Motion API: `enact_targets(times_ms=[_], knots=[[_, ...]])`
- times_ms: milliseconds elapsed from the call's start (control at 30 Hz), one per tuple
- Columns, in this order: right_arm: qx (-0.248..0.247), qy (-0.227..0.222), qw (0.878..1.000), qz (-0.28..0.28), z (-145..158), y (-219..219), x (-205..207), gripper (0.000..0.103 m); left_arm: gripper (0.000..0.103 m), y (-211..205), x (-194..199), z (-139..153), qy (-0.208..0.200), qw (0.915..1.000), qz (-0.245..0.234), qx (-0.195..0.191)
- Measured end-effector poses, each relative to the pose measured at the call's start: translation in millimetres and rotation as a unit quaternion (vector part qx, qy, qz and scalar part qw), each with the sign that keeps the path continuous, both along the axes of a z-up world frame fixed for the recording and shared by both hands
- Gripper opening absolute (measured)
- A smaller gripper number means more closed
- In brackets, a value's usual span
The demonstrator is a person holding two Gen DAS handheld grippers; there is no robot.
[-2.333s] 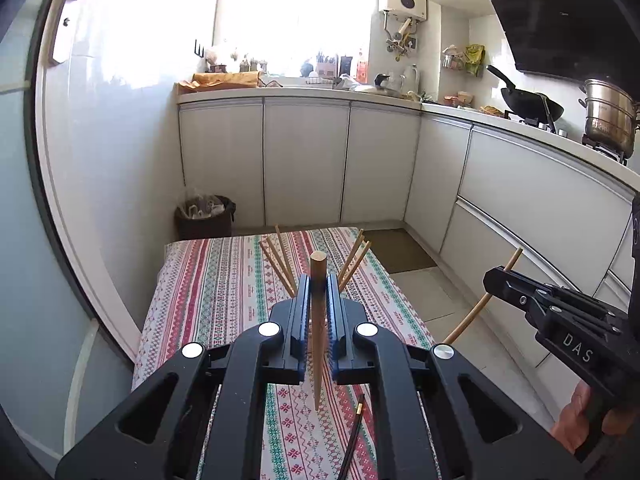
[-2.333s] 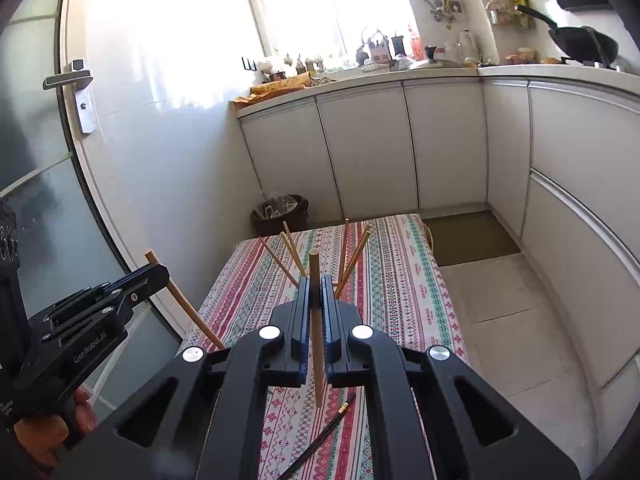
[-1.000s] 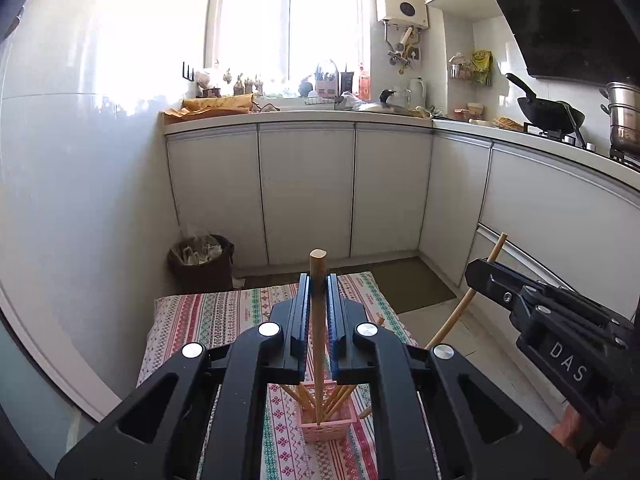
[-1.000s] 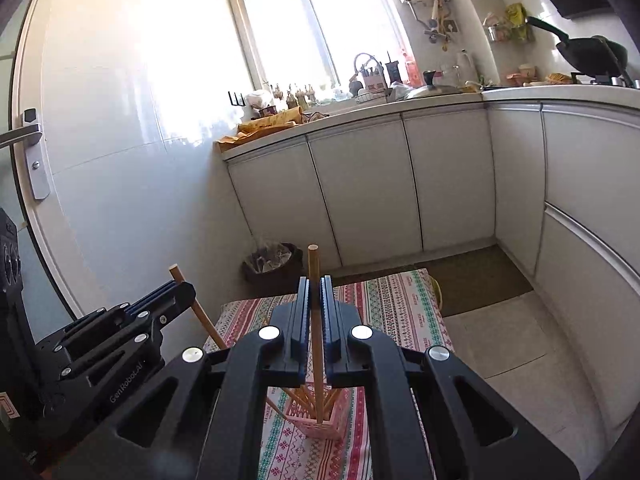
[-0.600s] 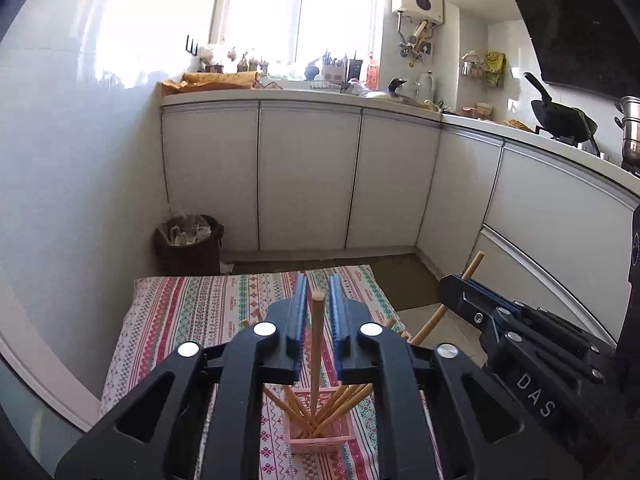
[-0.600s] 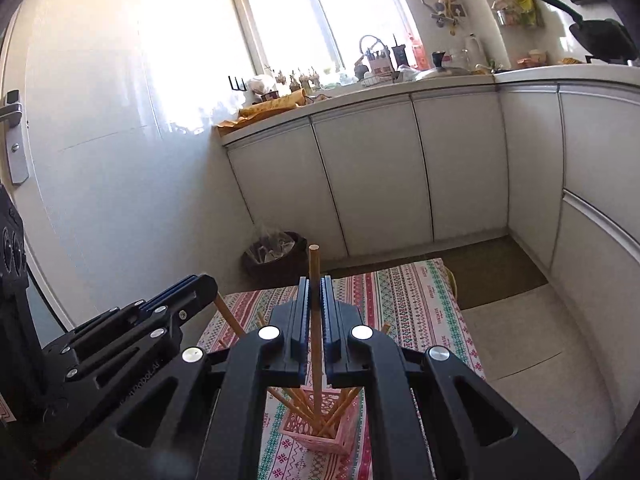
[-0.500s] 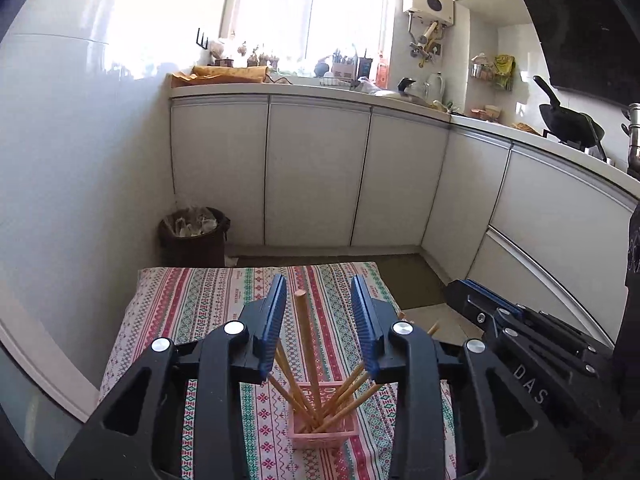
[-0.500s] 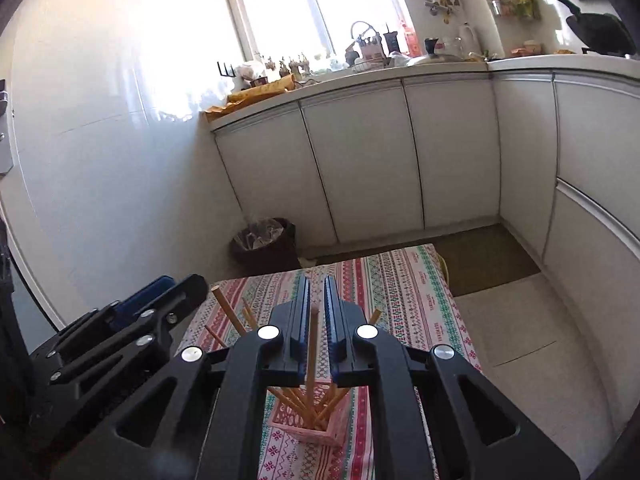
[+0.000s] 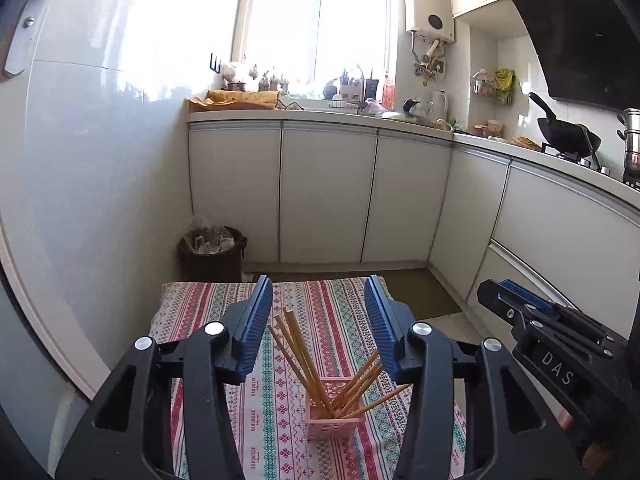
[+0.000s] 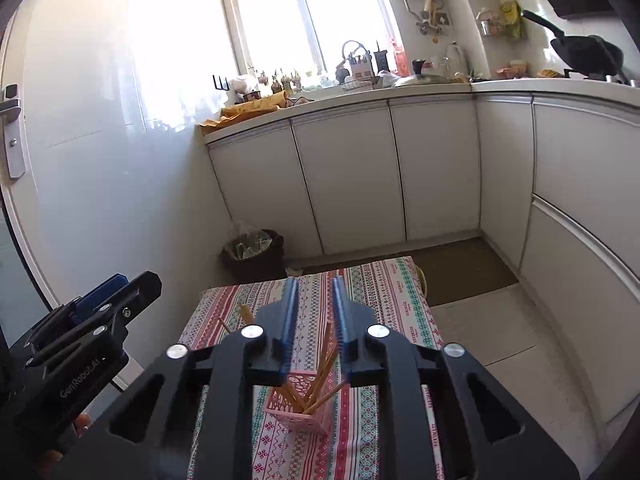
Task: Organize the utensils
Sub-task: 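Lower the left gripper onto a black chopstick and close on it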
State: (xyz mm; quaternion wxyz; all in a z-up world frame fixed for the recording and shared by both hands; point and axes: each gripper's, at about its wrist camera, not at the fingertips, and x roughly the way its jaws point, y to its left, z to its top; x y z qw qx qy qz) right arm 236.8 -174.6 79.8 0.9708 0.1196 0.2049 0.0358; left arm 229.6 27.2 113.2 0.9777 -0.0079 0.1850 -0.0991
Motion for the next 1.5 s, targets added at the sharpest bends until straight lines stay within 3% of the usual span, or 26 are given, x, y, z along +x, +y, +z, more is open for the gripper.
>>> enact_targets(times_ms=[167, 267, 333, 400, 567, 800, 1000, 1133, 1200, 1267, 1367, 1500], knots=[[-0.001, 0.001, 1.0, -0.006, 2, -1, -21, 0.045, 0.066, 3, -18, 4, -0.004, 0.9999, 0.009, 0.008], [-0.006, -0.001, 1.0, -0.013, 2, 0, -34, 0.062, 0.081, 6, -32, 7, -0.015, 0.9996, 0.019, 0.012], [-0.007, -0.004, 1.0, -0.021, 2, -1, -43, 0.073, 0.083, 8, -40, 9, -0.021, 0.9994, 0.022, 0.015], [-0.005, -0.003, 1.0, -0.031, 1, -3, -49, 0.076, 0.089, 9, -47, 12, -0.021, 0.9994, 0.024, 0.016], [-0.004, 0.002, 0.999, -0.052, 2, -11, -64, 0.08, 0.093, 10, -61, 13, -0.024, 0.9992, 0.025, 0.022], [0.003, -0.002, 0.996, -0.086, 5, -22, -83, 0.096, 0.096, 8, -74, 8, -0.014, 0.999, 0.026, 0.034], [0.022, 0.018, 0.995, -0.101, -5, -35, -95, 0.096, 0.096, 2, -80, -6, 0.016, 0.9985, 0.017, 0.049], [0.052, 0.049, 0.991, -0.111, -29, -52, -104, 0.096, 0.096, -4, -81, -28, 0.053, 0.9966, 0.004, 0.062], [0.063, 0.079, 0.988, -0.115, -54, -62, -112, 0.096, 0.096, -14, -74, -50, 0.111, 0.9902, -0.022, 0.082], [0.072, 0.124, 0.983, -0.113, -89, -72, -120, 0.096, 0.096, -32, -66, -86, 0.193, 0.9726, -0.068, 0.11], [0.1, 0.193, 0.969, -0.116, -147, -89, -133, 0.096, 0.096, -57, -57, -146, 0.297, 0.9367, -0.123, 0.137], [0.151, 0.268, 0.942, -0.135, -210, -114, -145, 0.096, 0.096, -74, -43, -220, 0.399, 0.8958, -0.13, 0.146]])
